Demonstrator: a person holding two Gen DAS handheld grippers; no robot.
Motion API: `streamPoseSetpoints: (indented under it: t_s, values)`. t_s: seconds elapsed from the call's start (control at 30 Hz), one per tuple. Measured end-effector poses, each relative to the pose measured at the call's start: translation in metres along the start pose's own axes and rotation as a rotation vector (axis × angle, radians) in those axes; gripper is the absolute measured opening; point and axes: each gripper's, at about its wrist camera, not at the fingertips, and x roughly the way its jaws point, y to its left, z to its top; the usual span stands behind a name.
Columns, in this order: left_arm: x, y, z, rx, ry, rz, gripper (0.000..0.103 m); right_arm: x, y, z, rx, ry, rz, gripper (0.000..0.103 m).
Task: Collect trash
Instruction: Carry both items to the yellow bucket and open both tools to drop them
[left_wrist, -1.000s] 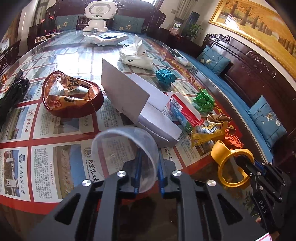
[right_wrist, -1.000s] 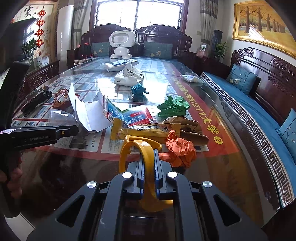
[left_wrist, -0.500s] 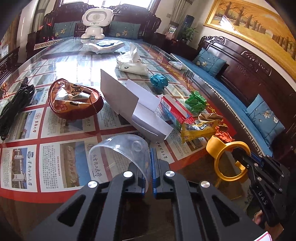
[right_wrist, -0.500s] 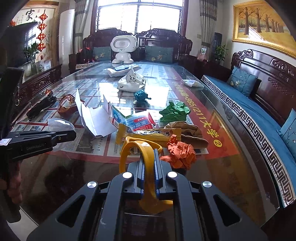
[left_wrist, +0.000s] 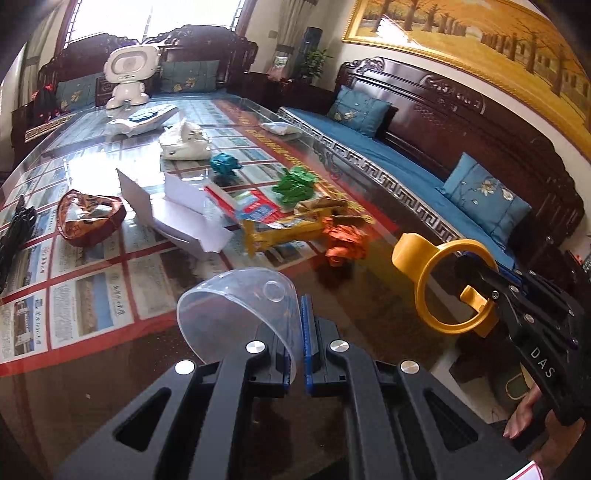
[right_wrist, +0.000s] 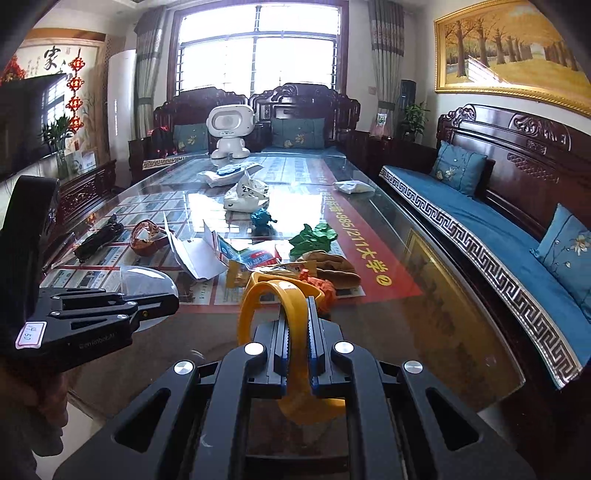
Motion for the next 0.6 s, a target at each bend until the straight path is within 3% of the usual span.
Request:
streamPoseSetpoints:
  t_s: [0.33,0.6]
  values:
    - [-0.005,-0.112,-0.059,0.184,0.103,-0.229,0.006,-0.098,-0.036,-0.066,0.071,0.024,-0.178,0.008]
    - [-0.006,-0.166,-0.12,0.262,0.185,-0.282,0.006,-0.136,-0.043,-0.142,0.124,0.126,-0.25,0.008]
